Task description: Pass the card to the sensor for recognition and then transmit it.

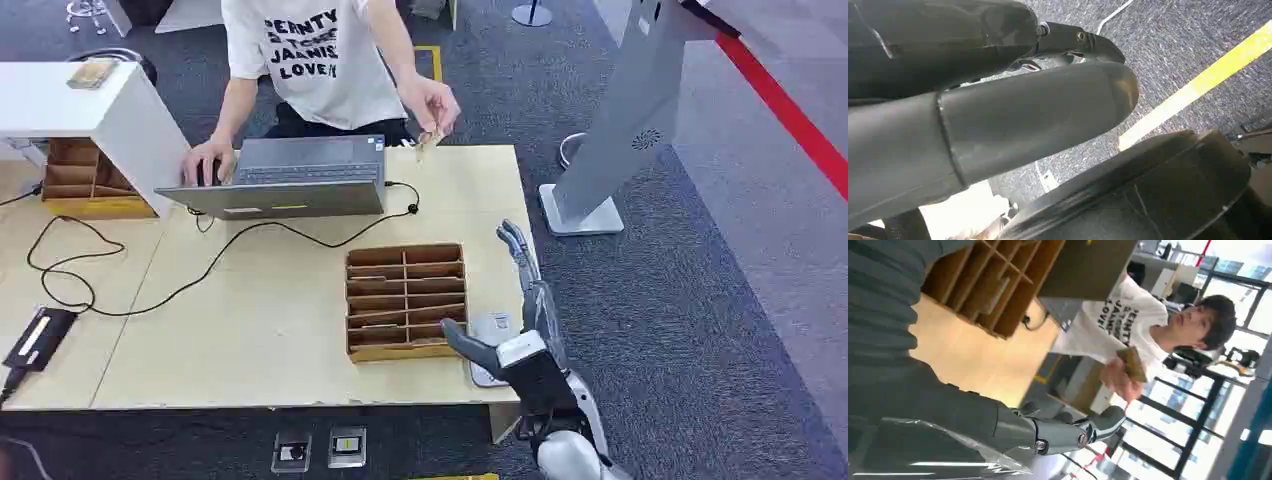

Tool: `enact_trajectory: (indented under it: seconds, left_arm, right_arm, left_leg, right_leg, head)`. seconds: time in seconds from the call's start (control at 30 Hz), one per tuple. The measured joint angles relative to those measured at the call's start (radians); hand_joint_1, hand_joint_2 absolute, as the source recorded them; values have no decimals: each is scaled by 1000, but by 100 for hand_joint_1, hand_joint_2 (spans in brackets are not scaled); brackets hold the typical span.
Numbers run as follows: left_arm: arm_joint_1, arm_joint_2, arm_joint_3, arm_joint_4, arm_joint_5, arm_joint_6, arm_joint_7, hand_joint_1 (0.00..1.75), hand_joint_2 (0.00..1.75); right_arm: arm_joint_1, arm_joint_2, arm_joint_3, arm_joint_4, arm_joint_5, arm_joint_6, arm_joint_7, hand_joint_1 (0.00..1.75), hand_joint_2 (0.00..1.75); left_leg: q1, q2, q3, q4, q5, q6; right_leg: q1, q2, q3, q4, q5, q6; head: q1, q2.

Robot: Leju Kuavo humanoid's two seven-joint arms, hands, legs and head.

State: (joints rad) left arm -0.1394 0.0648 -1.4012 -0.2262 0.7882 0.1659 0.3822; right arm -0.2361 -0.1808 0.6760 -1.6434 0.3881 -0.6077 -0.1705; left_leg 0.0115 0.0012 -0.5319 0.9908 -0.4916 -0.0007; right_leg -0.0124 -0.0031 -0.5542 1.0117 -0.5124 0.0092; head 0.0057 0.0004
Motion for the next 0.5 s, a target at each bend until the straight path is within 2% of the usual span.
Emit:
enact_trajectory:
  seconds: [0.2,0.33,0.5]
  left_arm:
    - [0,0,0,0,-7,-3,0,0,0]
    - [-1,-1,0,0,-16,-4,0,0,0]
    - [-1,-3,0,0,-21,-4,-6,0,0]
  right_arm:
    - [-58,13,30,-12,182,-2,53,0,175]
    - [-103,24,57,-11,351,-5,97,0,175]
    - [-174,35,91,-3,486,-23,145,0,175]
  left_leg:
    - [0,0,0,0,0,0]
    - [0,0,0,0,0,0]
    - [0,0,0,0,0,0]
  right_leg:
    - [0,0,0,0,0,0]
    - [0,0,0,0,0,0]
    - [0,0,0,0,0,0]
  head:
    - [0,0]
    - [0,0]
    - [0,0]
